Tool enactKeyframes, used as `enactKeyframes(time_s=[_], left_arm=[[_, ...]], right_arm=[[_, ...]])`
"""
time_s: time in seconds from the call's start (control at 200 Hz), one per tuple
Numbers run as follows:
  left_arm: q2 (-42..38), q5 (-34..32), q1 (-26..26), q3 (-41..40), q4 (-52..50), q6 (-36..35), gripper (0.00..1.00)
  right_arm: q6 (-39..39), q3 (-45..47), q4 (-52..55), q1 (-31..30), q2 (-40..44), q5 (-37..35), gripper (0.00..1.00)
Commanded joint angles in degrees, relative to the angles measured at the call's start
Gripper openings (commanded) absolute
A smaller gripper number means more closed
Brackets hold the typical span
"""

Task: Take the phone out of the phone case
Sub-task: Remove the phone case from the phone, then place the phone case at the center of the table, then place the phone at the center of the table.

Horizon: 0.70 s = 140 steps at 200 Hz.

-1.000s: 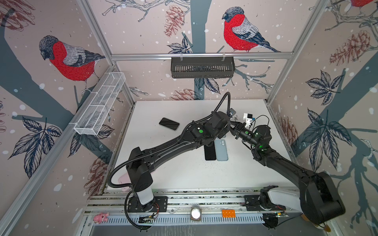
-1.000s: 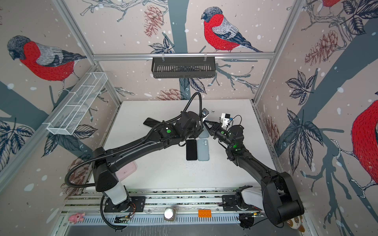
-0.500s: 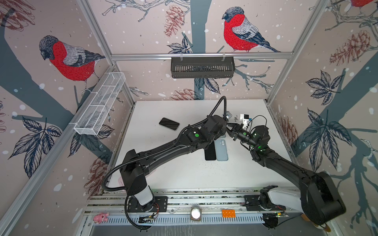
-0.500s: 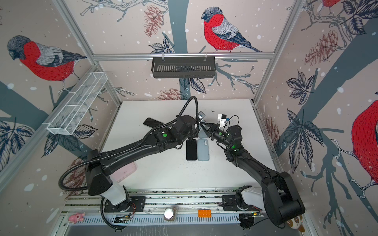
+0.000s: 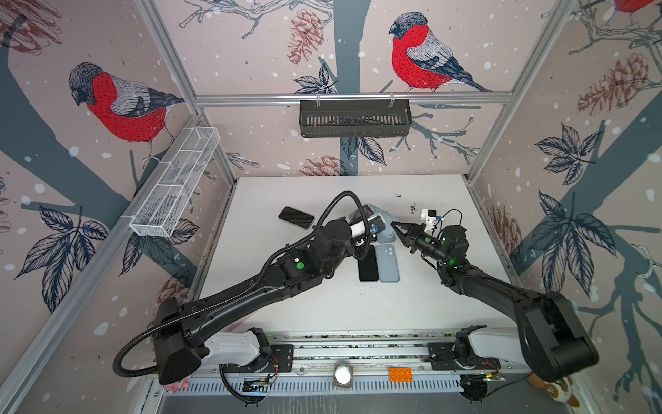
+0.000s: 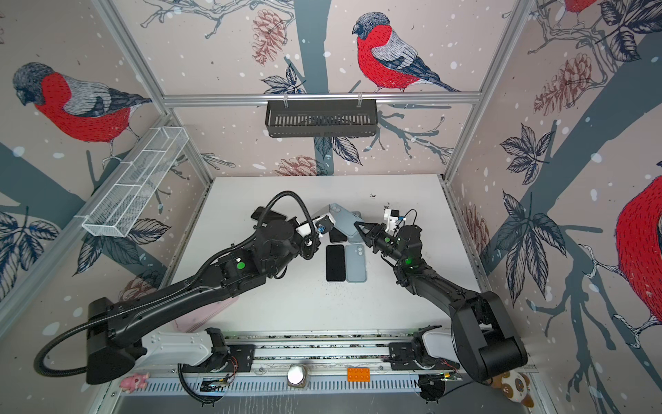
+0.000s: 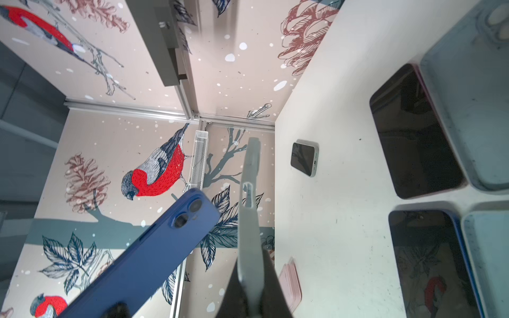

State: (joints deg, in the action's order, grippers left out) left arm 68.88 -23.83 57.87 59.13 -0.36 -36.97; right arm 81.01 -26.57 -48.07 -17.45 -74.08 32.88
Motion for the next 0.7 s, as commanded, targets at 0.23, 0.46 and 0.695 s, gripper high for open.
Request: enactKeyframes(time_s=[0.23,0.46,0.695], left_arm=[[-3.56,5.38,-6.74,-16.83,14.55,-20.94,0.00],[-0.14,12.45,-16.95,-25.88,25.85,-27.11,0.00],[8.38,14.52,-20.84,-29.05,34.76,-32.19,0.00]], right_arm=[[8.39,0.14,-7.60,-6.00,-6.25,-9.69,0.00],[14.22,-1.51,-9.25,-12.47,-12.92,-17.50,0.00],[18.67,-4.88,-4.83,-17.35,-18.39,-25.82,0.00]])
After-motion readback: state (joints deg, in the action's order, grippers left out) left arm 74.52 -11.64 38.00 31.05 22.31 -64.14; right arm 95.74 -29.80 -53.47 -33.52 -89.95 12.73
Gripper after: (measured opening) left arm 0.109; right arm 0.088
